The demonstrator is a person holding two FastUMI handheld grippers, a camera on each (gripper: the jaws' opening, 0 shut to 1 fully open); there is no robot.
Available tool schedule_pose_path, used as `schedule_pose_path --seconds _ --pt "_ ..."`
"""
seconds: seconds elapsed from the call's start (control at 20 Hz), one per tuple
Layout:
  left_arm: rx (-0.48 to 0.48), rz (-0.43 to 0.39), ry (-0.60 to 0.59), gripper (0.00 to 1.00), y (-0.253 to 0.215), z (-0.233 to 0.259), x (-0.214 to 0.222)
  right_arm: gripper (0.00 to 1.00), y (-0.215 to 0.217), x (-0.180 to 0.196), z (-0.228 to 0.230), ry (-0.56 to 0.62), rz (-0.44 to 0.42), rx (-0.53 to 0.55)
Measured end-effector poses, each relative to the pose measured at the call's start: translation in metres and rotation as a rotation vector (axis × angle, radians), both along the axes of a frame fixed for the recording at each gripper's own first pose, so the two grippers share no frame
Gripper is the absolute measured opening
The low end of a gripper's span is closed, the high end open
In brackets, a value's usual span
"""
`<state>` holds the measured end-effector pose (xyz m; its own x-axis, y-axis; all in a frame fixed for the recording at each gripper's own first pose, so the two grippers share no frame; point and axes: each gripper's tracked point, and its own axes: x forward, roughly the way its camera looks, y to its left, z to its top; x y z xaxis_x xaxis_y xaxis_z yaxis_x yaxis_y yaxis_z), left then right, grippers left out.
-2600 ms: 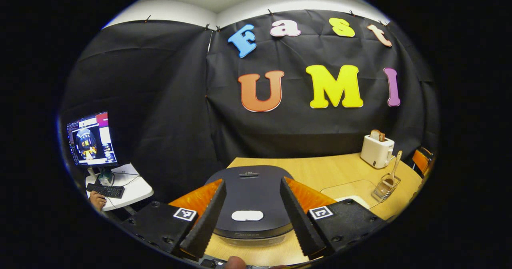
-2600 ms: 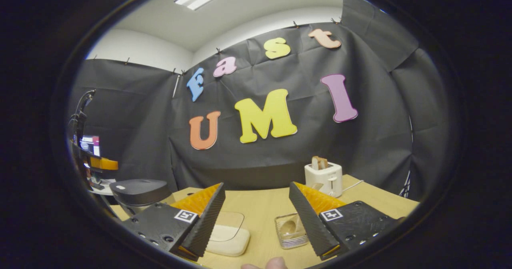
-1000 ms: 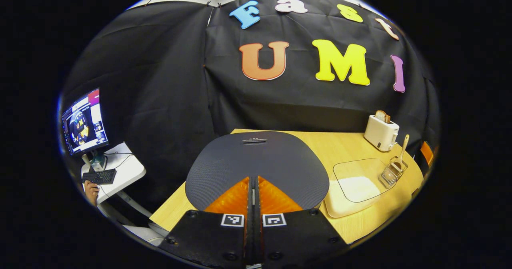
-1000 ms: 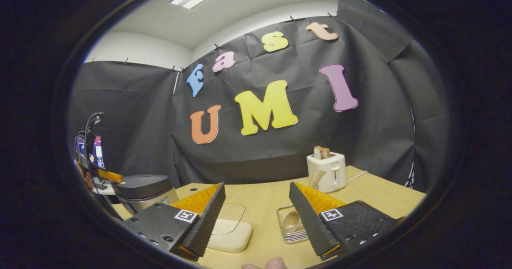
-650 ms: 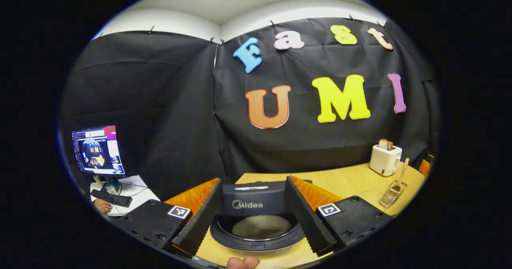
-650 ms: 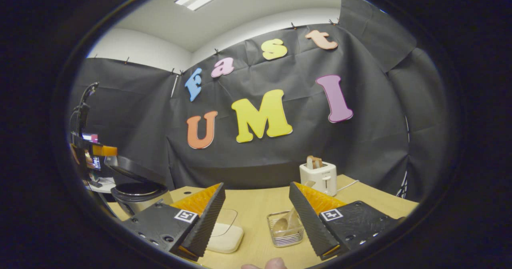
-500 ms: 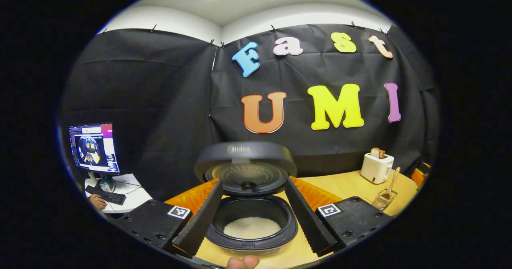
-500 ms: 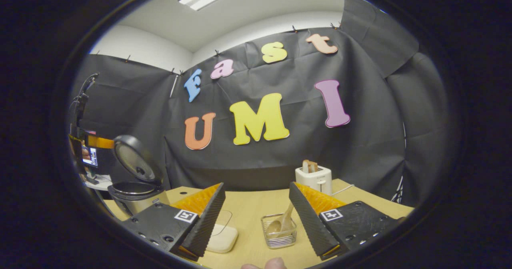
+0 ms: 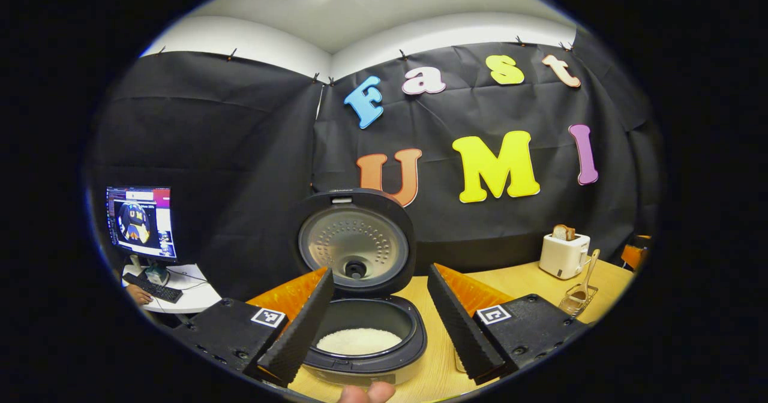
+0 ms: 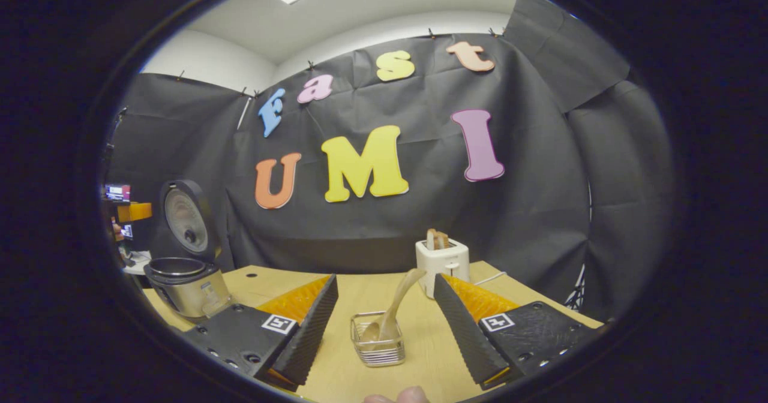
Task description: Close the left gripper, press the button to open the rice cooker; take a wooden spoon from the chopstick holder with the right hand, scoop a spoonful of rice and pour it into the rice cooker, then put the wooden spoon back into the chopstick holder.
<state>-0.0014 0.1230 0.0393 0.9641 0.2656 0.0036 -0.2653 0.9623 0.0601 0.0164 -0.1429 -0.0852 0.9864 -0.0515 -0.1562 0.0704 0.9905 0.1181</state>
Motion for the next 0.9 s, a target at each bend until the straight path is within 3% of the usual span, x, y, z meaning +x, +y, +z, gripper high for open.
schedule_pose_path --seconds 0.1,0.15,0.2,0.25,0.35,0.5,0.55,0.65,0.7,0.75,0.9 --pt "0.008 0.002 0.010 0.99 -0.006 -0.010 0.001 0.95 0.000 0.009 -0.008 0.034 0.011 0.015" --pt "0.011 -0.008 0.011 0.99 -0.011 -0.014 0.003 0.91 -0.002 0.016 -0.011 0.044 0.012 0.013" --pt "0.015 -0.029 0.007 0.99 -0.017 -0.017 0.008 0.95 -0.004 0.023 -0.014 0.056 0.010 0.012" --pt "0.013 -0.035 0.012 1.00 -0.019 -0.021 0.011 0.91 -0.004 0.030 -0.020 0.072 0.013 0.019" --pt "0.006 -0.037 0.032 0.99 -0.018 -0.031 0.013 0.95 -0.004 0.046 -0.029 0.097 0.021 0.051" --pt "-0.009 -0.030 0.043 0.99 -0.017 -0.042 0.018 0.95 -0.010 0.074 -0.053 0.159 0.017 0.095" --pt "-0.012 -0.026 0.056 0.99 -0.017 -0.049 0.021 0.91 -0.010 0.081 -0.057 0.171 0.021 0.124" --pt "-0.015 -0.013 0.071 0.99 -0.016 -0.059 0.024 0.95 -0.011 0.095 -0.071 0.210 0.027 0.155" --pt "-0.017 -0.006 0.075 0.99 -0.015 -0.063 0.026 0.91 -0.013 0.102 -0.078 0.231 0.030 0.165" --pt "-0.018 0.000 0.077 0.99 -0.014 -0.066 0.028 0.95 -0.013 0.109 -0.084 0.247 0.035 0.174" --pt "-0.018 0.027 0.084 0.99 -0.012 -0.071 0.031 0.96 -0.016 0.125 -0.103 0.293 0.046 0.191"
